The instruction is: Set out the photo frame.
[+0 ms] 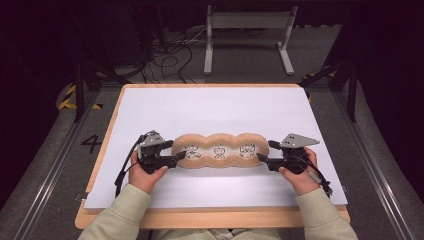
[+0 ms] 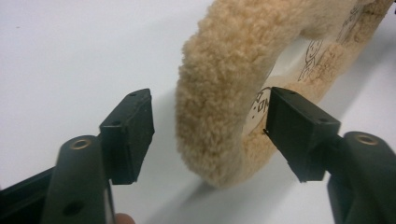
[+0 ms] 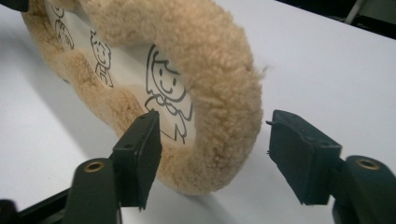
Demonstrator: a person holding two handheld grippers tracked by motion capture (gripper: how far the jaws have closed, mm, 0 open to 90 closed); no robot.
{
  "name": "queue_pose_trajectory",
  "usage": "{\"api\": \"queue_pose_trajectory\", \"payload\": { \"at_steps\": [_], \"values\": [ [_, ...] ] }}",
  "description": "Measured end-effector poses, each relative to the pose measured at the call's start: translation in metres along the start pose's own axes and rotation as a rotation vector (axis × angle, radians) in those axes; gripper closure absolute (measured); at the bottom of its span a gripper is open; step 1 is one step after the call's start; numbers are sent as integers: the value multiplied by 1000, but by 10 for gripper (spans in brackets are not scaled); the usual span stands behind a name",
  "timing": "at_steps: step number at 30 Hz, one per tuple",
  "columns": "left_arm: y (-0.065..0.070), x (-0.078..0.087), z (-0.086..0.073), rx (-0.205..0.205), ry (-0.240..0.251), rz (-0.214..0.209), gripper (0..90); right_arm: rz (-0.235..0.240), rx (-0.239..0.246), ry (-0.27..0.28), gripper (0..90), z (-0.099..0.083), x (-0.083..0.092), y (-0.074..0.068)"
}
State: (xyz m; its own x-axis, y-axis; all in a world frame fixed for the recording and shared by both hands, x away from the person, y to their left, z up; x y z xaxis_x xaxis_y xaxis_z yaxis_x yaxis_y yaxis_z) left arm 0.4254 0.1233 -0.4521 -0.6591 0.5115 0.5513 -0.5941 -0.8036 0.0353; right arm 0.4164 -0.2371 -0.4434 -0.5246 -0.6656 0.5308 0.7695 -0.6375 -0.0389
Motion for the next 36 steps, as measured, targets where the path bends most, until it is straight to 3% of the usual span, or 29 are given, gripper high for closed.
{"api": "queue_pose_trajectory", "payload": {
  "at_steps": [6,14,25,36],
  "values": [
    [-2,22,5,11,60,-6,248,-7,-15,28,283,10,17,8],
    [-4,35,-2,12,65,-8,181,13,-47,13,221,9,29,10],
    [-23,53,-23,26,64,44,158,13,-52,13,173,3,41,10],
    [-34,52,-39,26,51,66,101,11,-53,-10,126,-8,48,14]
  ]
}}
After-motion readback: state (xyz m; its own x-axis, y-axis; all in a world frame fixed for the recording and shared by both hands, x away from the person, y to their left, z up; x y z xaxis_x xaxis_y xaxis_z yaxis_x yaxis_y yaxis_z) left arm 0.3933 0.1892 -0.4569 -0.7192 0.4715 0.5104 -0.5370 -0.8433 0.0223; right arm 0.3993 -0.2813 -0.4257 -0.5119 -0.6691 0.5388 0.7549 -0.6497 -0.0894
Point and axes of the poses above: each handheld gripper's, and its own axes: x roughly backward along the jaws, z roughly out of its top, y roughly to its right, the point moved 6 cm from there along -x, roughly forward along the jaws, and after that the axes turned 9 degrees about z, right-handed, at the moved point
